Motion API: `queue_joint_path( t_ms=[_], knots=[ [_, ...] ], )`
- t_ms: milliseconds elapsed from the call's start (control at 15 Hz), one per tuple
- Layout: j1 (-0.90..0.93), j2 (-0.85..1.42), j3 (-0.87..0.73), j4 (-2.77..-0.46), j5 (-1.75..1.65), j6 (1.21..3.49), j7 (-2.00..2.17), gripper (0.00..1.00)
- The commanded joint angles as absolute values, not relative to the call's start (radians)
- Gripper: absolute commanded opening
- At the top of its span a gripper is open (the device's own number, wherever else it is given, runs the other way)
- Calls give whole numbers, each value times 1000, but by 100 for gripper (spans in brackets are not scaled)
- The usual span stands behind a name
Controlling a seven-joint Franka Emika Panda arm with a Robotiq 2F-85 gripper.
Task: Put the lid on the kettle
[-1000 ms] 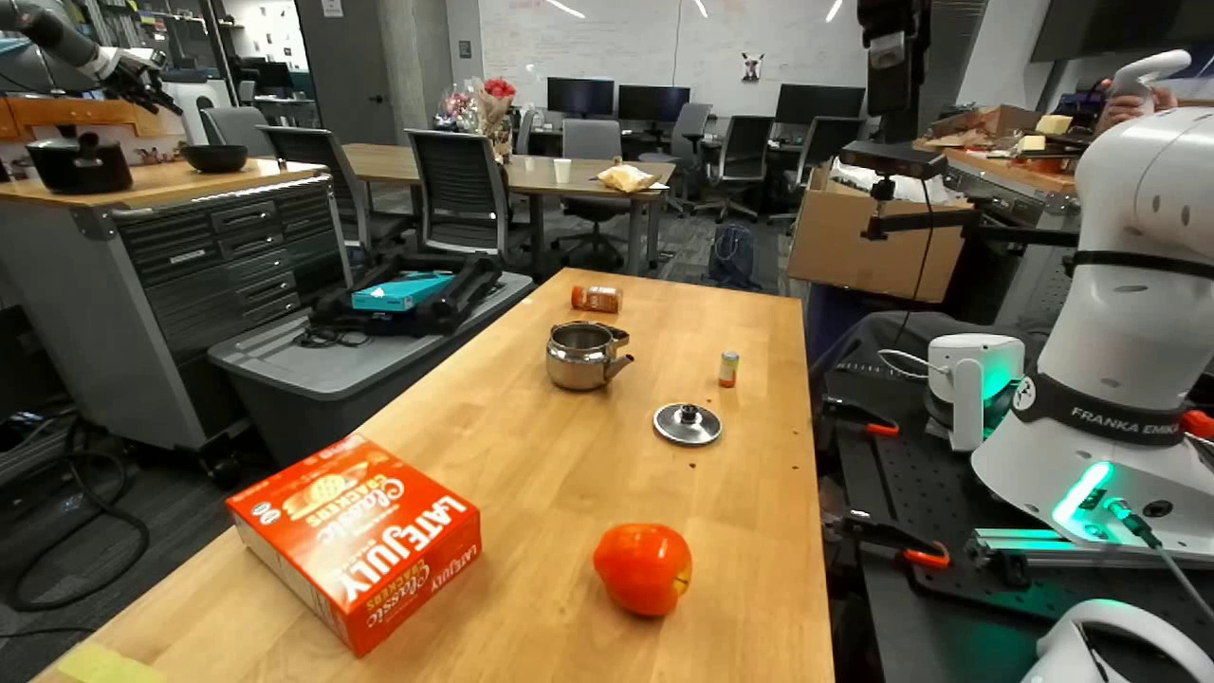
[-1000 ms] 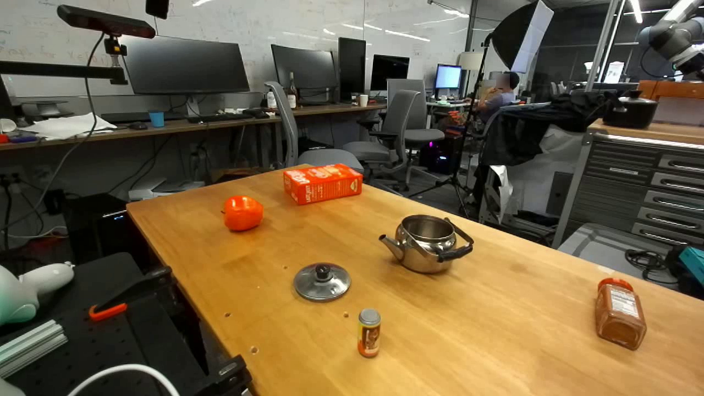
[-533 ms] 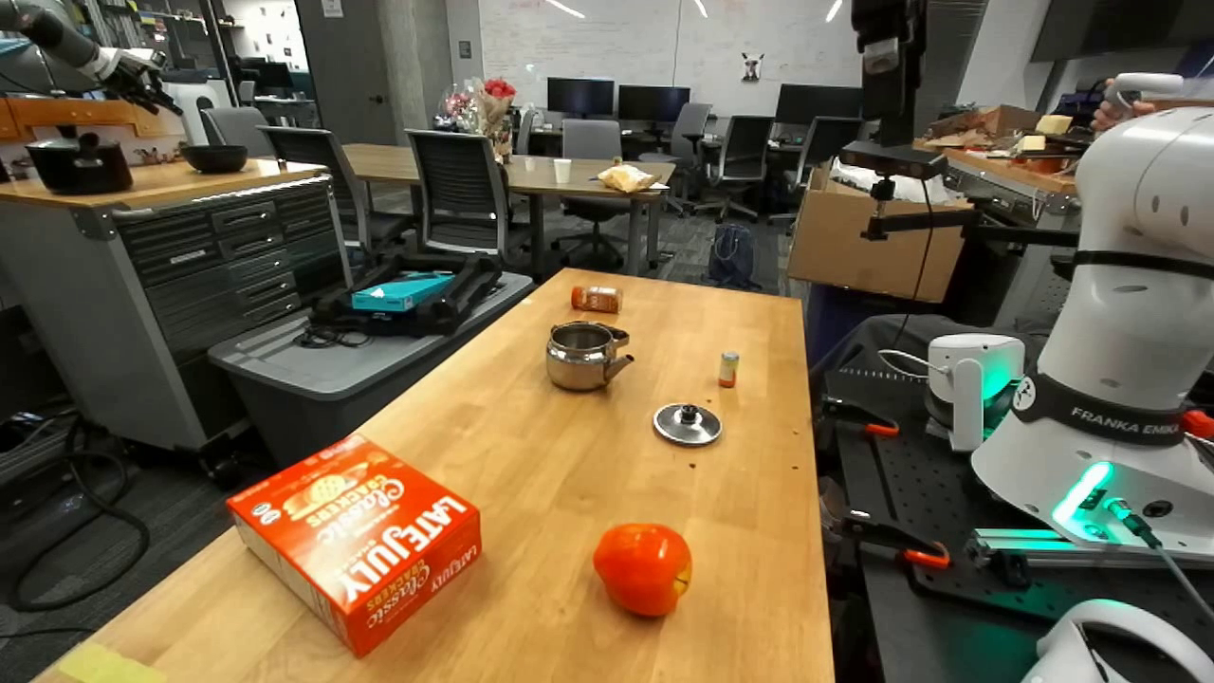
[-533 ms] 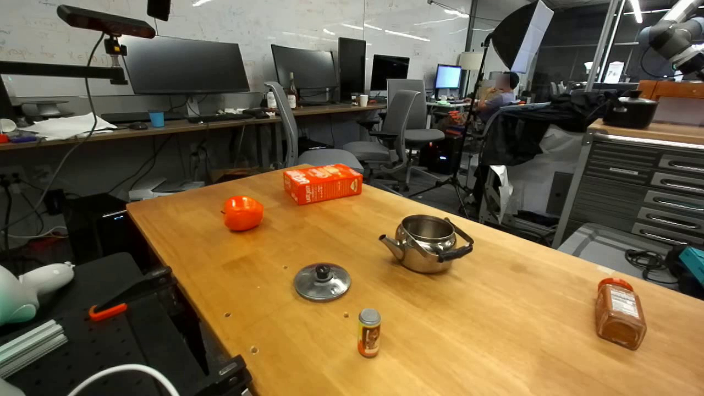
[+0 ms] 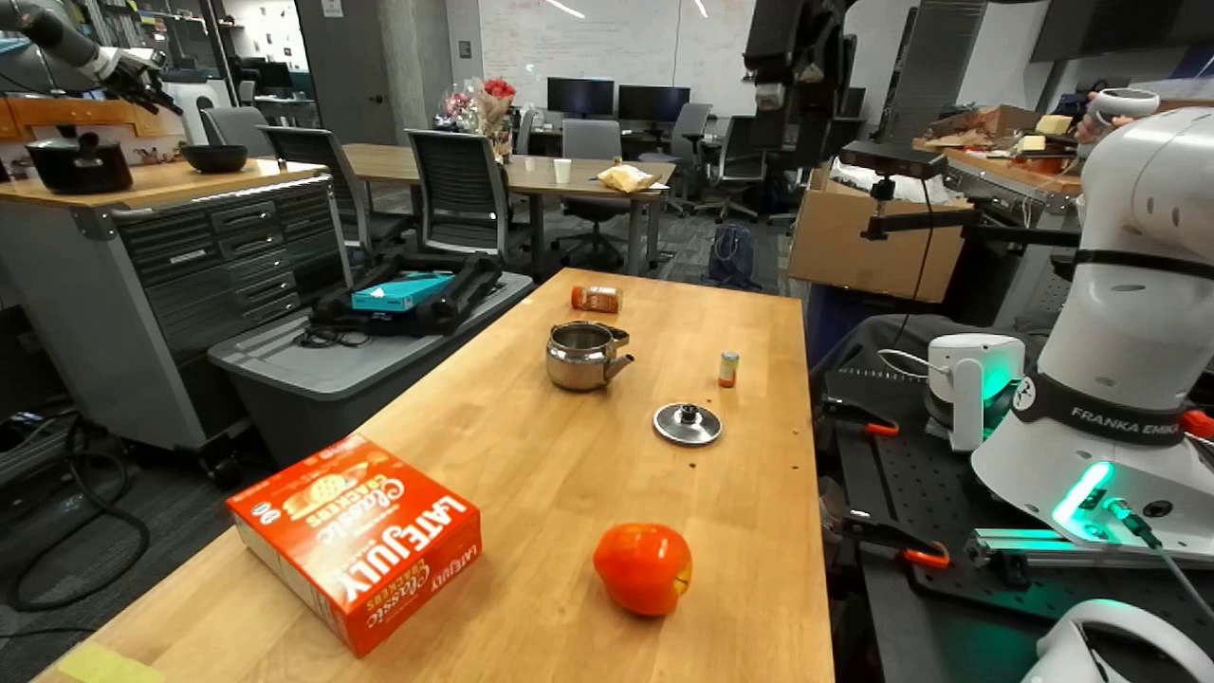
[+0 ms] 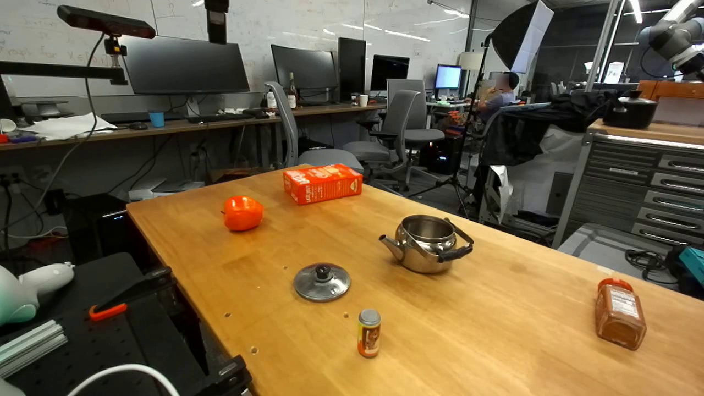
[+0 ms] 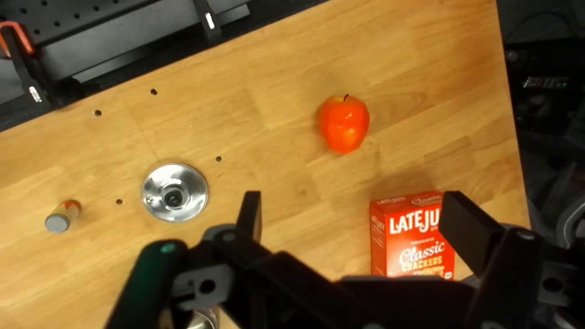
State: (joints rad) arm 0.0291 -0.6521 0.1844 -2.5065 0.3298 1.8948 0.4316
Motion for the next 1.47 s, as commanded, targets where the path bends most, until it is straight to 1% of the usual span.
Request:
queue_joint_path(
  t_ms=[0,467,733,867,1267,1400],
  knots=[
    [-8,-628,200,-2502,263,1952,473,100],
    [-34,-546,165,-2506,203,2002,461,100],
    [-30,-486,138,-2534,209,2137,412,100],
    [-41,-462,115,-2538,196,2158,396,100],
    [-56,-381,50,-2529,179,2127,351,100],
    [-44,-336,46,-2541,200,2169,350,100]
  ],
)
